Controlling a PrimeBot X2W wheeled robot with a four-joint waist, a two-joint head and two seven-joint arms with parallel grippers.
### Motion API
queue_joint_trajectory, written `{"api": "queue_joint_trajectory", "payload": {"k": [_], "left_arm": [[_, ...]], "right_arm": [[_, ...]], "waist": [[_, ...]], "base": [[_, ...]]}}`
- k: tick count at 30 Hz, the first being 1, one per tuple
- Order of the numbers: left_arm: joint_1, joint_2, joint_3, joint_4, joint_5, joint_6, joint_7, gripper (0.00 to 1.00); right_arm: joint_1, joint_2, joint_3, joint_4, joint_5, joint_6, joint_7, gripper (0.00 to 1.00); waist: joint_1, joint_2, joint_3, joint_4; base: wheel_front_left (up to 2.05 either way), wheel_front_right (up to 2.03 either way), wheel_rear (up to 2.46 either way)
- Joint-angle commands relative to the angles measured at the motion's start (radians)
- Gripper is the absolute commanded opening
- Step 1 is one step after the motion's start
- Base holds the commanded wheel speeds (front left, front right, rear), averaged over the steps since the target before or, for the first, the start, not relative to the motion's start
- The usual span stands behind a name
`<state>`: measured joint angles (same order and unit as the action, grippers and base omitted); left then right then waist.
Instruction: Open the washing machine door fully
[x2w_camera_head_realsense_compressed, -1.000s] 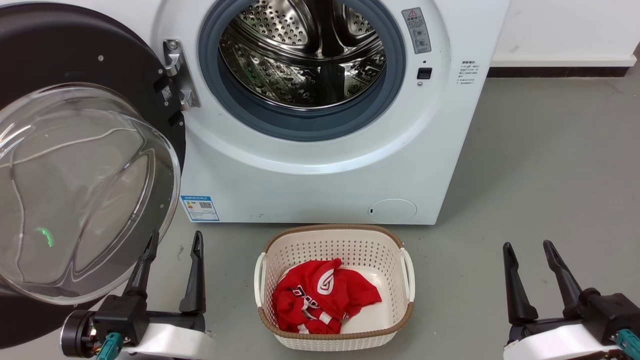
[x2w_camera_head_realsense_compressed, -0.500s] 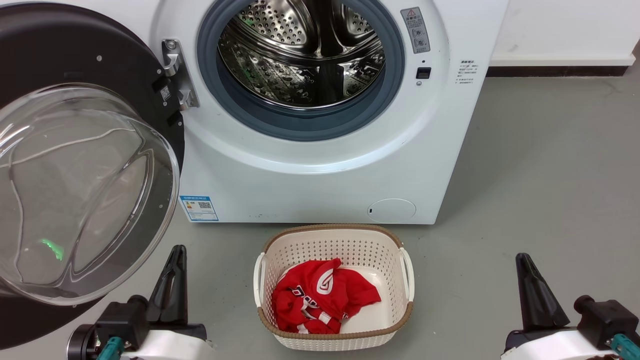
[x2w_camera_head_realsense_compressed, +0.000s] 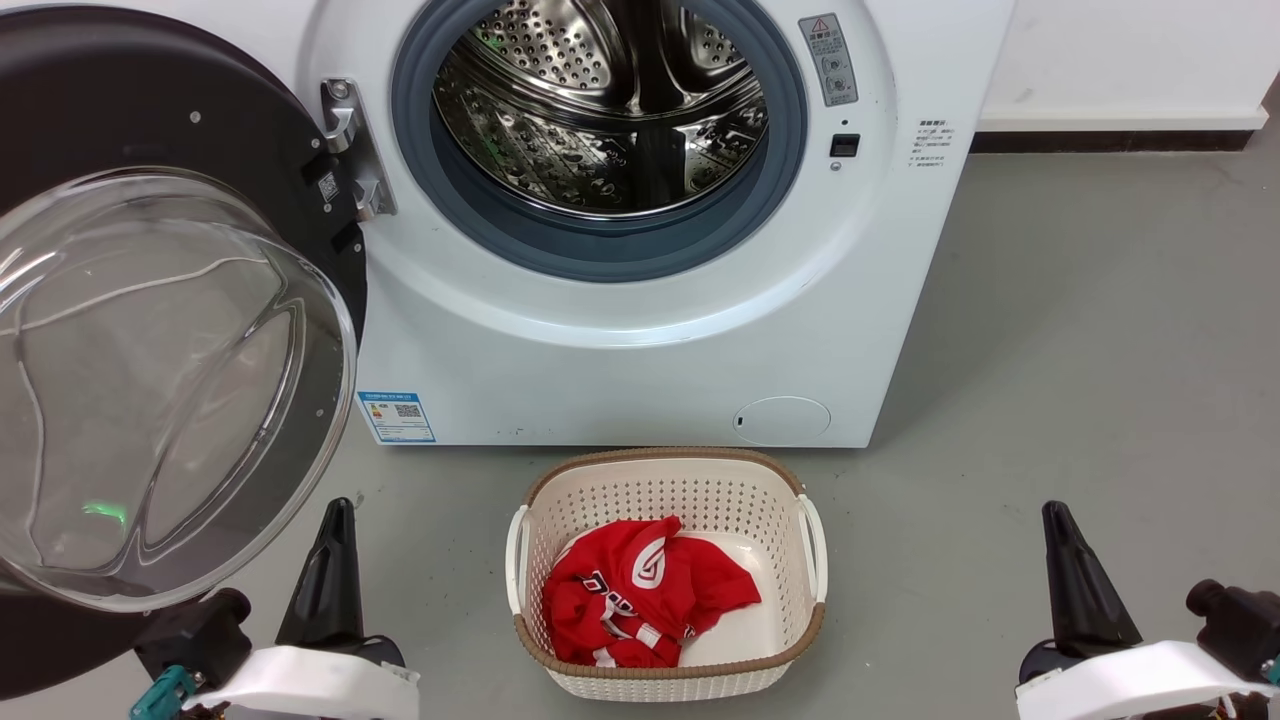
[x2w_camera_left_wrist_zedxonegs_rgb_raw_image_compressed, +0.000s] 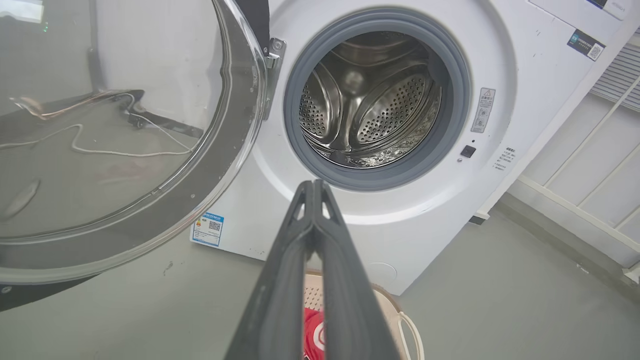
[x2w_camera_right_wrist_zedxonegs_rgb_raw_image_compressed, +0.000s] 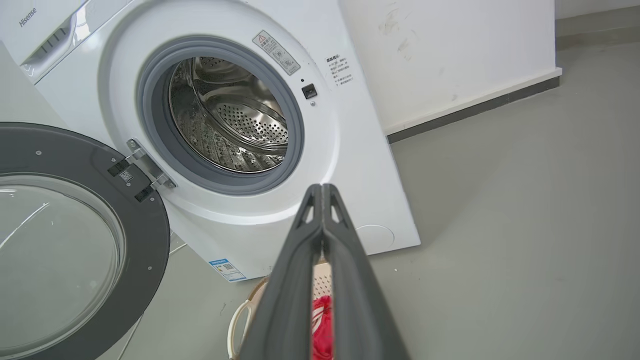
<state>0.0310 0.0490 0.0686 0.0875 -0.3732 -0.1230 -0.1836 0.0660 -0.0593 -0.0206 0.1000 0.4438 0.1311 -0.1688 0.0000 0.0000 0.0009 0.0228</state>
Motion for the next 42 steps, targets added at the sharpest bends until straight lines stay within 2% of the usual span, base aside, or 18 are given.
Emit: {"api": "queue_joint_trajectory", "payload": {"k": [1,23,42], "left_arm": [[-0.034,0.002,0.004,-0.008,-0.054,-0.002,0.011,0.0],[-0.069,0.002,0.016,0.04,-0.406,-0.004,0.096,0.0],[-0.091,0.002,0.025,0.073,-0.639,-0.006,0.153,0.0]], "right_arm": [[-0.032,-0.009,0.0,-0.008,0.056,0.0,0.008,0.0],[-0.078,-0.02,-0.008,0.036,0.403,0.0,0.073,0.0],[-0.104,-0.022,-0.019,0.065,0.629,0.0,0.121,0.0]], "waist": [[0.0,0.0,0.0,0.0],[0.0,0.0,0.001,-0.005],[0.0,0.0,0.001,-0.009]], "base": [[0.0,0.0,0.0],[0.0,0.0,0.0],[0.0,0.0,0.0]]}}
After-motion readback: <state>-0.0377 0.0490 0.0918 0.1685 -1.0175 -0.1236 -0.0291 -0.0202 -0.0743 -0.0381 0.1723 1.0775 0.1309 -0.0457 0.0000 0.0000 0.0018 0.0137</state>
